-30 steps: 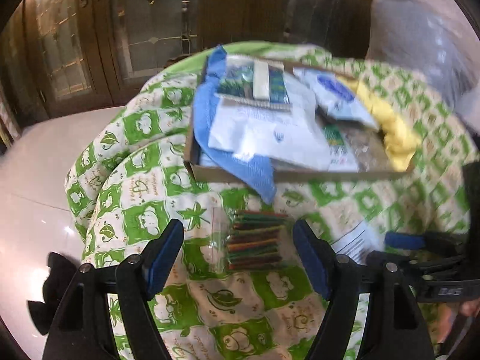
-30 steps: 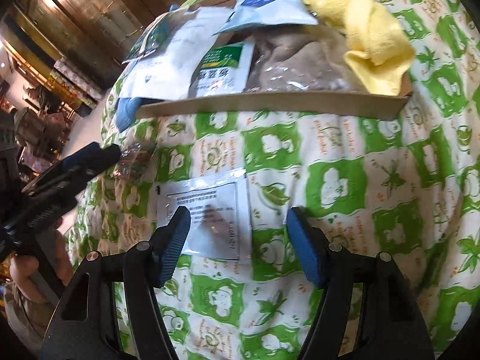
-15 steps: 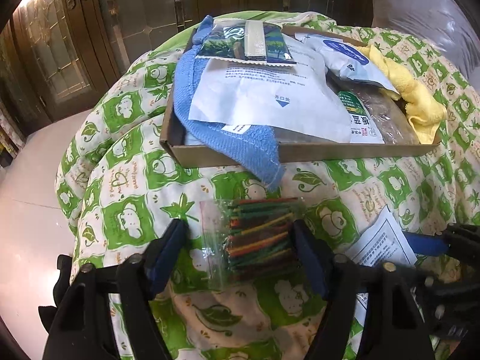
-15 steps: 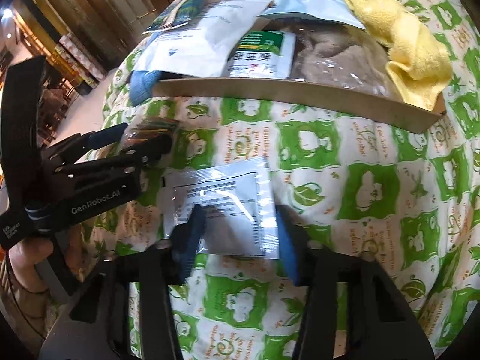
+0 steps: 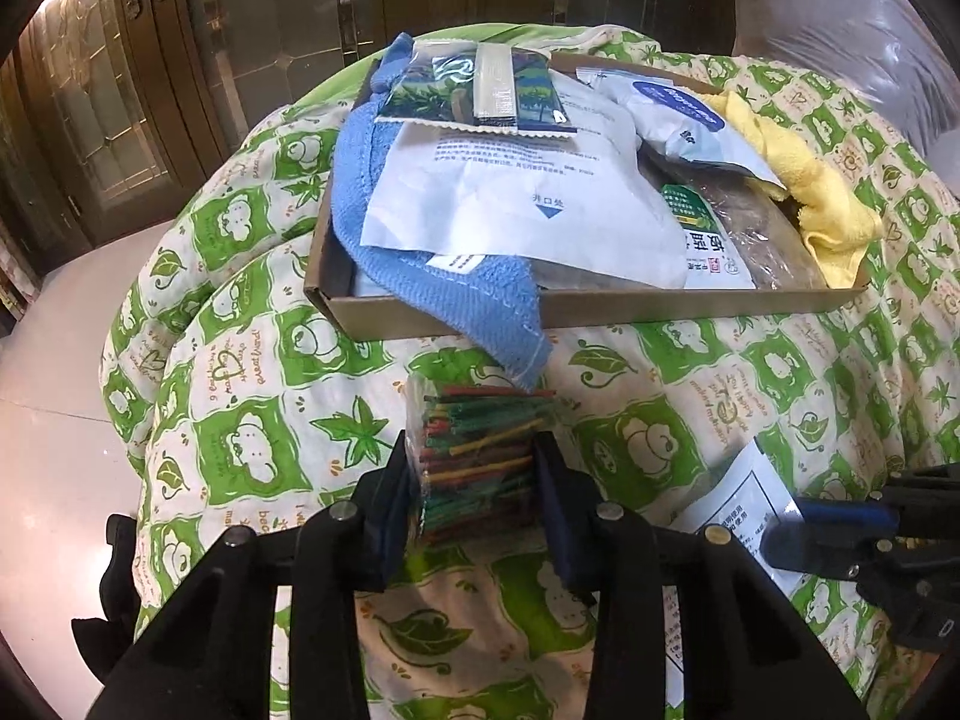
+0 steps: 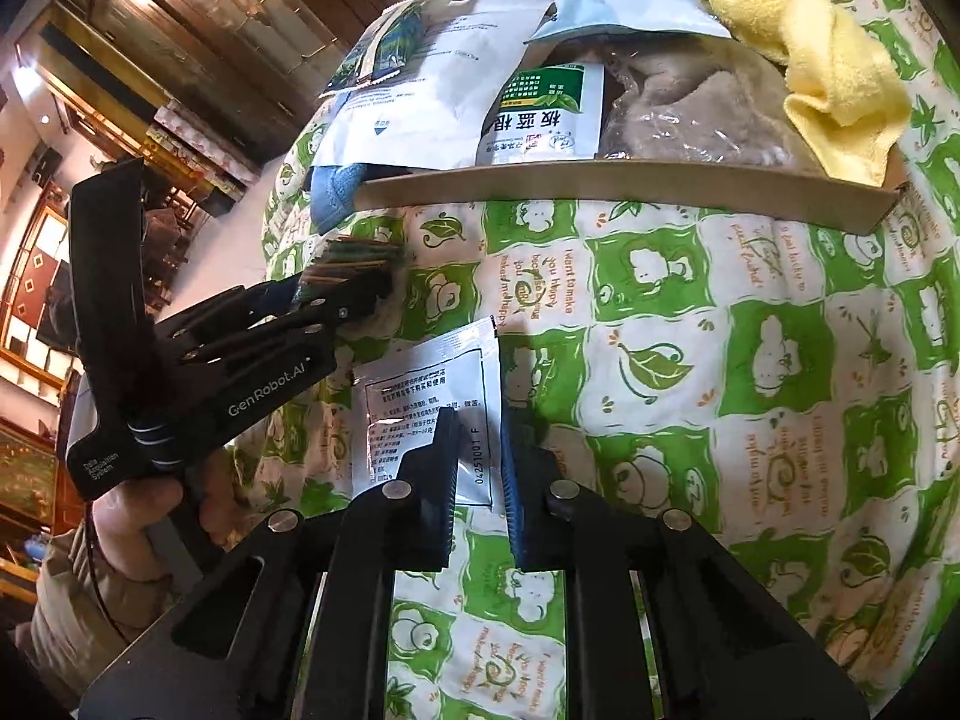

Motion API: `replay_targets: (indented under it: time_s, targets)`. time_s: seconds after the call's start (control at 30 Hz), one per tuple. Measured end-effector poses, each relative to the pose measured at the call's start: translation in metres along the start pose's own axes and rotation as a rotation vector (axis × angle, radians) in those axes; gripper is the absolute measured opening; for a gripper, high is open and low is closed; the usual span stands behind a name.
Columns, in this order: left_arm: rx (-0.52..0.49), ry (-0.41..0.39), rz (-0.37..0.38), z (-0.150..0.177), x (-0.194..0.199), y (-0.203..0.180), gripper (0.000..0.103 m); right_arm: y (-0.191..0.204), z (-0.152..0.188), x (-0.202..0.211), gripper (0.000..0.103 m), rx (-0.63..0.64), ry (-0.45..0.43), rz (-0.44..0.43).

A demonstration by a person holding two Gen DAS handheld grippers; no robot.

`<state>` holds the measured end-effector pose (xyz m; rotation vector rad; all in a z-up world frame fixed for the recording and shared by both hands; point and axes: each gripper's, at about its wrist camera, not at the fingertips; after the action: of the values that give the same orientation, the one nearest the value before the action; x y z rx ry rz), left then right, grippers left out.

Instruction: Organize soft objects

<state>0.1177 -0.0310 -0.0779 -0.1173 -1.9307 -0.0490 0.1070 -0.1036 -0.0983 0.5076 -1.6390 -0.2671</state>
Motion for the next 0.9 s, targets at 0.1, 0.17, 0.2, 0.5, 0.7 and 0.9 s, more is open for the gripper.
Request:
replay_targets:
  time_s: [0.1,0.17,0.2,0.5,0.7,0.9]
  targets:
    - [0.011,0.009,0.010,-0.001,-0.003,0.002,0.040,0.010,-0.002,-0.005,0.051,0.025,0.008,0.057]
    - [0.018,0.013,0.020,-0.003,-0.003,0.004,0.040,0.028,0.000,-0.013,0.058,0.064,0.000,0.095]
    - [0.023,0.015,0.026,-0.004,-0.003,0.006,0.040,0.038,0.001,-0.017,0.058,0.095,0.002,0.131]
    - [0.052,0.026,0.069,-0.008,-0.005,0.014,0.041,0.091,-0.001,-0.062,0.082,0.268,0.035,0.325]
    - [0.064,0.033,0.103,-0.008,-0.006,0.018,0.044,0.097,-0.004,-0.077,0.077,0.267,0.049,0.369]
    - [0.066,0.041,0.141,-0.008,-0.008,0.026,0.048,0.061,0.003,-0.050,0.055,0.176,0.056,0.337]
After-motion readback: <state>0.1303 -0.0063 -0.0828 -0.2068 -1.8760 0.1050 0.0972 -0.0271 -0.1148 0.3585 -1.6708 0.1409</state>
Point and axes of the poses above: each gripper's, at about its wrist camera, not at the fingertips, and x roughly against the way its jaws point, y to its left, z to its underside, and after that the axes turned 13 degrees about y, right-handed
